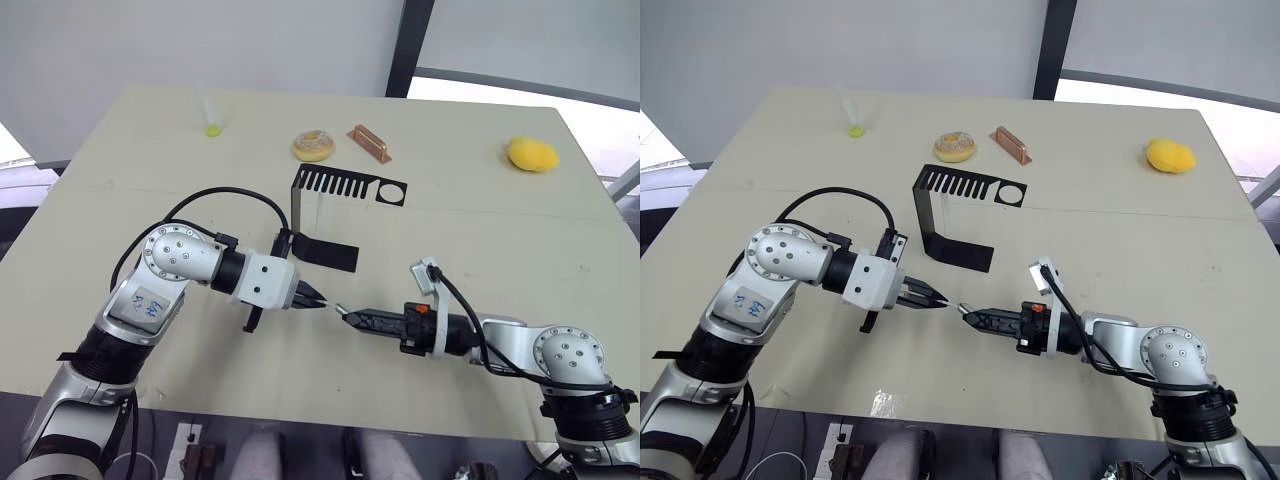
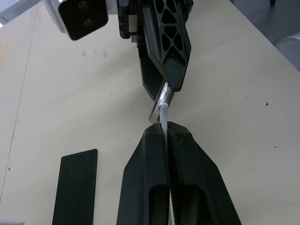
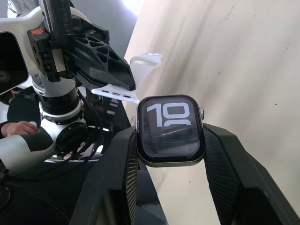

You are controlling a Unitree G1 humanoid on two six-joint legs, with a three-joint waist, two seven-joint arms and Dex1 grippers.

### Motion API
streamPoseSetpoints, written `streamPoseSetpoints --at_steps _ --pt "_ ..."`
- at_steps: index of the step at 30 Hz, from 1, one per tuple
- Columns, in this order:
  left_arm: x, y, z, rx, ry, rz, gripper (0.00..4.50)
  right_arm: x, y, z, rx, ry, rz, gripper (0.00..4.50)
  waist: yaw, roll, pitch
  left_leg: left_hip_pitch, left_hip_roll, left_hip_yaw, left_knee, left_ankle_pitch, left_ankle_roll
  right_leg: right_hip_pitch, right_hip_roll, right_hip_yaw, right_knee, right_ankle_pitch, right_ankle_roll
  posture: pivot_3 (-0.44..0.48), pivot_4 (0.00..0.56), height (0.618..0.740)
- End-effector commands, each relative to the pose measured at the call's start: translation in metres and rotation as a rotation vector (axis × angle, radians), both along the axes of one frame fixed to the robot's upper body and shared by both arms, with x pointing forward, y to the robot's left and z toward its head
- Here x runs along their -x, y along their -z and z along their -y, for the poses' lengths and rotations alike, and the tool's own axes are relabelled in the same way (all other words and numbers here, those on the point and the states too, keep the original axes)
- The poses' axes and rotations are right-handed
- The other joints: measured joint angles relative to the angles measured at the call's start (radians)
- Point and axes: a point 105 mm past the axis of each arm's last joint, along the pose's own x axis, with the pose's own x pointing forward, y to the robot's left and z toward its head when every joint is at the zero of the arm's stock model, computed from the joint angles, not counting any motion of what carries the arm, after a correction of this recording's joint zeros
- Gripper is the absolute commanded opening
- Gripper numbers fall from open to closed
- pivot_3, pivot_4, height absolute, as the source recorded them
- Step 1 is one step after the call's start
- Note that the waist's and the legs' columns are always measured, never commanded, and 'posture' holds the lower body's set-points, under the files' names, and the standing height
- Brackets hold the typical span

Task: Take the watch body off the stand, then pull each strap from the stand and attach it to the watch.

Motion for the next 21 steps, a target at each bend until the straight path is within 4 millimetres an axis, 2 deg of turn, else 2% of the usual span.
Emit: streamPoseSetpoints --at_steps 1,14,21 --pt "0.003 0.001 0.003 0.002 0.012 0.013 0.0 0.003 -0.007 -0.002 -0.013 -0.006 0.031 1.49 0.0 0.0 0.0 0.0 0.0 0.0 0.0 0.0 0.0 0.0 0.0 0.0 0.0 0.0 0.0 0.0 0.15 0.74" --pt "0.003 0.004 0.007 0.001 0.013 0.018 0.0 0.005 -0.006 -0.003 -0.007 -0.018 0.034 1.49 0.0 0.0 0.0 0.0 0.0 0.0 0.0 0.0 0.0 0.0 0.0 0.0 -0.001 0.0 0.0 0.0 0.15 0.74" --pt "0.005 0.012 0.009 -0.01 0.026 0.023 0.0 0.006 -0.007 -0.004 -0.009 -0.019 0.035 1.49 0.0 0.0 0.0 0.0 0.0 0.0 0.0 0.0 0.0 0.0 0.0 0.0 -0.001 0.0 0.0 0.0 0.15 0.74"
